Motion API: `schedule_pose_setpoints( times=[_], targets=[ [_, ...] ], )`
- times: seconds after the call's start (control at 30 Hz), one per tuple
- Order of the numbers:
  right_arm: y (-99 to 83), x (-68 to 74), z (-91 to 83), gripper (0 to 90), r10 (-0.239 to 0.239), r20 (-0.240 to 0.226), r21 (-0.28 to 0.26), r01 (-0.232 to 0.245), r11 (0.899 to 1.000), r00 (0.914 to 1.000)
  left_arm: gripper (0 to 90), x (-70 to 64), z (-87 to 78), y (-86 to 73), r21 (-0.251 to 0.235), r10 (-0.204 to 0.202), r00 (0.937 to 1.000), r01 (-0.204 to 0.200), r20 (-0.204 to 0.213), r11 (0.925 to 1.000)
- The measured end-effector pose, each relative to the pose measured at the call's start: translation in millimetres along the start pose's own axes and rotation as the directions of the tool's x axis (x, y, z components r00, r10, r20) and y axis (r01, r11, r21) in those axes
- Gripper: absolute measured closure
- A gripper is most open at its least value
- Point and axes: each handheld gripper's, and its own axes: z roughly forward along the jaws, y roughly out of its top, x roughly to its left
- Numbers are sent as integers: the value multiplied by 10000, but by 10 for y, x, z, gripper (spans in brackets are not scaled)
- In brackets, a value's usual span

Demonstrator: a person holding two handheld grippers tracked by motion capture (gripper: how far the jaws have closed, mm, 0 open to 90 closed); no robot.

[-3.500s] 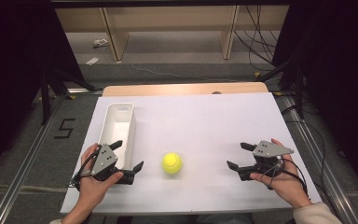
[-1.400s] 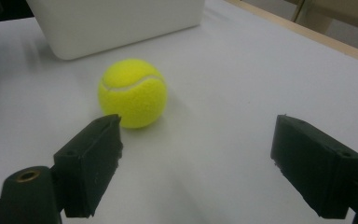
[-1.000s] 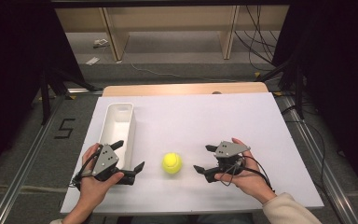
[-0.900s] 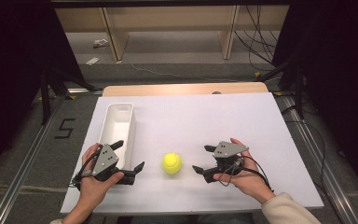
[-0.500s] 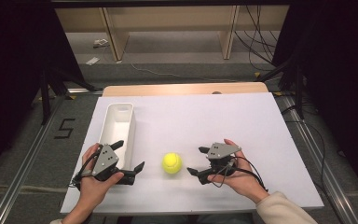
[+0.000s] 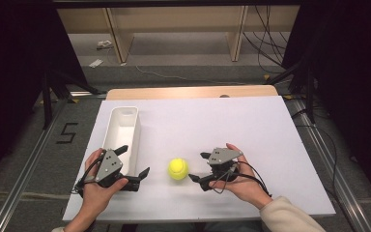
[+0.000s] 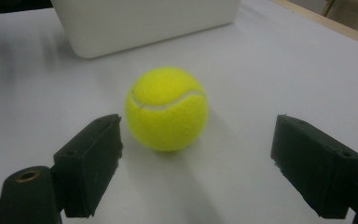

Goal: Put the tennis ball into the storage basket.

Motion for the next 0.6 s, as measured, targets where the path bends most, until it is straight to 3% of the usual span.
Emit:
schedule_pose_setpoints(
  times=[0.6],
  targets=[
    [68, 70, 236, 164, -116, -246, 134, 119, 9998, 9996, 0, -3, -4, 4, -40, -65, 10000, 65, 4, 10000]
  ],
)
